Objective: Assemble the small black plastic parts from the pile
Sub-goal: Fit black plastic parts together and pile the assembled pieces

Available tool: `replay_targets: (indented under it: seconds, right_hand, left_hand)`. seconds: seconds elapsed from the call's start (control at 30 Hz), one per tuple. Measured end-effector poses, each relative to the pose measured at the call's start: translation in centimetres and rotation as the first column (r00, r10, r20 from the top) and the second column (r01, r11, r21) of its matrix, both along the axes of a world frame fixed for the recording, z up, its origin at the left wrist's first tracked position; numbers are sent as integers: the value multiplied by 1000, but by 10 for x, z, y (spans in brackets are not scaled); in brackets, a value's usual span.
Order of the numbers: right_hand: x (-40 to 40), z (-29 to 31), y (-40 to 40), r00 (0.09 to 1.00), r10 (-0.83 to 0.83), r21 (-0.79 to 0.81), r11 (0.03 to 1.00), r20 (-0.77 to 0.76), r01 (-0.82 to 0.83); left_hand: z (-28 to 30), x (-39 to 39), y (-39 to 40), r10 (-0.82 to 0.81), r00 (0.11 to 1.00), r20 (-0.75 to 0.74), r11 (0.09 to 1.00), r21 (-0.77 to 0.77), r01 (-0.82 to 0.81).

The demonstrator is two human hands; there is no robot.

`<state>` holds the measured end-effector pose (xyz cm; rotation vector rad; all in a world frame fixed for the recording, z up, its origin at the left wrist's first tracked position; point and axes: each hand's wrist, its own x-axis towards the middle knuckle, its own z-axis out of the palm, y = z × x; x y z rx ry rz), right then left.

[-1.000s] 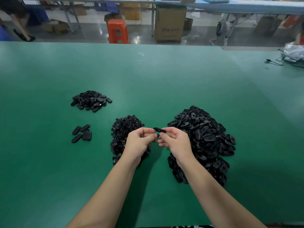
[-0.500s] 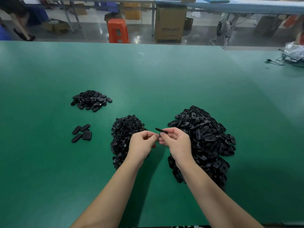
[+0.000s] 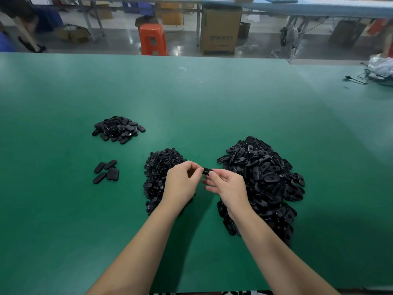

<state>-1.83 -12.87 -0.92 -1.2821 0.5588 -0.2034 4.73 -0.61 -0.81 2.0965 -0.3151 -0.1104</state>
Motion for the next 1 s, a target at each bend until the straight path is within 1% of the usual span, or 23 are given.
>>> replay_targets:
  seconds: [0.1,0.33,0.57,0.7,0.77,0.87,0.97,1.0]
  right_hand:
    - [1,1,1,1000,17,3,1000,13,-17]
    - [-1,1,0,999,15,-11,1000,47,-14]
    - [-2,0,-1,998,30,-28,999,47,-29]
    - [-2,0,0,999,29,-6,1000,43,-29]
    - [-3,0,-1,999,32,7,999,43,-33]
    - [-3,1,-2,998,43,11,999,46,-44]
    - [-4,2,-2,997,63,-3,998,50,-63]
    - [-4,2,-2,997,68,-8,998,49,-68]
  left_hand:
    - [0,-2,-2,5,1000,20,999,34,-6]
    - [1,-3,-2,-12,1000,-4,998,65,12]
    - [3,-3,-1,-18,999,-29,998,53,20]
    - [2,-6,-2,-13,999,-40,1000,6,13]
    - [2,-7,-3,-10,999,-39,1000,7,10]
    - [2,-7,-3,0,1000,-24,999,41,1]
    - [2,-8,-3,-7,1000,-3,992,124,7]
    - [3,-8,-2,-7,1000,-1,991,131,7]
